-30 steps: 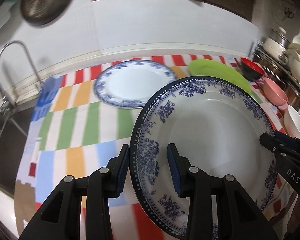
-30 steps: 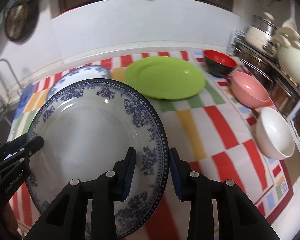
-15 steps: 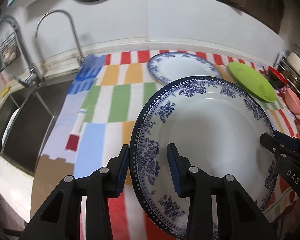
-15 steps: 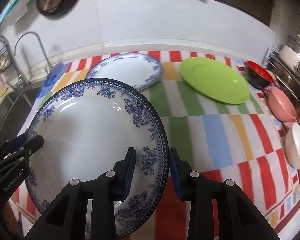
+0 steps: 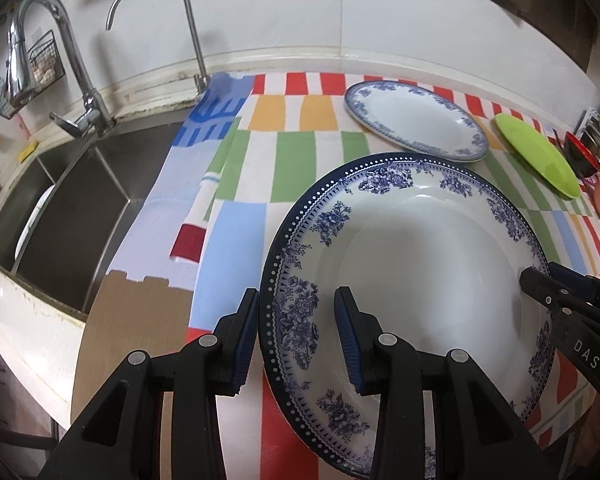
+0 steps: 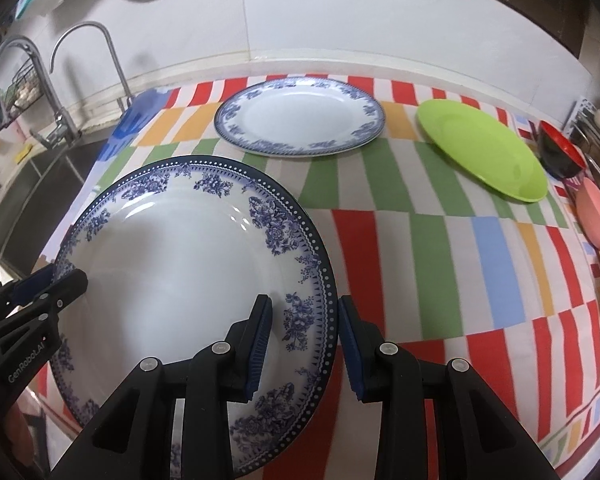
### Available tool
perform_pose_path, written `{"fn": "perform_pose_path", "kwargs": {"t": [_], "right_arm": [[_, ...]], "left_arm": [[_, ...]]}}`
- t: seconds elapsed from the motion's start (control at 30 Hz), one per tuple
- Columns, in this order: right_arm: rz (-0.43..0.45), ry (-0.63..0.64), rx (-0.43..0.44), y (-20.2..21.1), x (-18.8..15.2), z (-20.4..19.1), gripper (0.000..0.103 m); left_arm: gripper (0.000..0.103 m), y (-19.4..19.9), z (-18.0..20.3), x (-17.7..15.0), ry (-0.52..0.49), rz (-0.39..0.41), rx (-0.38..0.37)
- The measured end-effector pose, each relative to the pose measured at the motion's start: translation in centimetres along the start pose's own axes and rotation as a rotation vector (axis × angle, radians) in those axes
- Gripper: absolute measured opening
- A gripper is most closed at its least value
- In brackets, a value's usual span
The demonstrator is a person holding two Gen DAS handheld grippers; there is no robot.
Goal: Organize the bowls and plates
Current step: 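Carry the large plate with both tools toward the sink side of the cloth, then lower the large plate and open both tools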
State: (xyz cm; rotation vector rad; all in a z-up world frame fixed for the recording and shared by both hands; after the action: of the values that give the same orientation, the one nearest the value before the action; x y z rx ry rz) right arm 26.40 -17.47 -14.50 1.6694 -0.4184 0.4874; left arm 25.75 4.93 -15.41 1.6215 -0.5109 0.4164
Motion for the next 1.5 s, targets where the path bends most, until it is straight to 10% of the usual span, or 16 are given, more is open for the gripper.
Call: {"fn": "perform_pose_path", "kwargs": {"t": [1.07,1.5], "right_arm": [[-0.078,0.043,-0.012,-2.4,-0.6,-1.2,0.036],[0.004,0.013,-0.024,-0.4,0.9,-0.6,0.041]], "left_arm": [[0.038,-2.6,-0.9,-1.1,0.028,-0.087,-0.003],[0.071,0.2,-0.7,1.3,-0.006,0.03,-0.001]]}}
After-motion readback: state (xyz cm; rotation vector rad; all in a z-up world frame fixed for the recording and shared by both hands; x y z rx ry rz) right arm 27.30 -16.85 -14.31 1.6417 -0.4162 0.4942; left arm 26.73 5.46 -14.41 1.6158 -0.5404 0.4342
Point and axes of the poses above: each gripper's, at about its wrist camera, not at the fingertips, and y roughly against the way its jaws point, z to its right, x to its top, the point moved 5 cm from there along -y, roughly the way its jaws point, and after that the axes turned 9 degrees about -y, right-handed, at the moved point
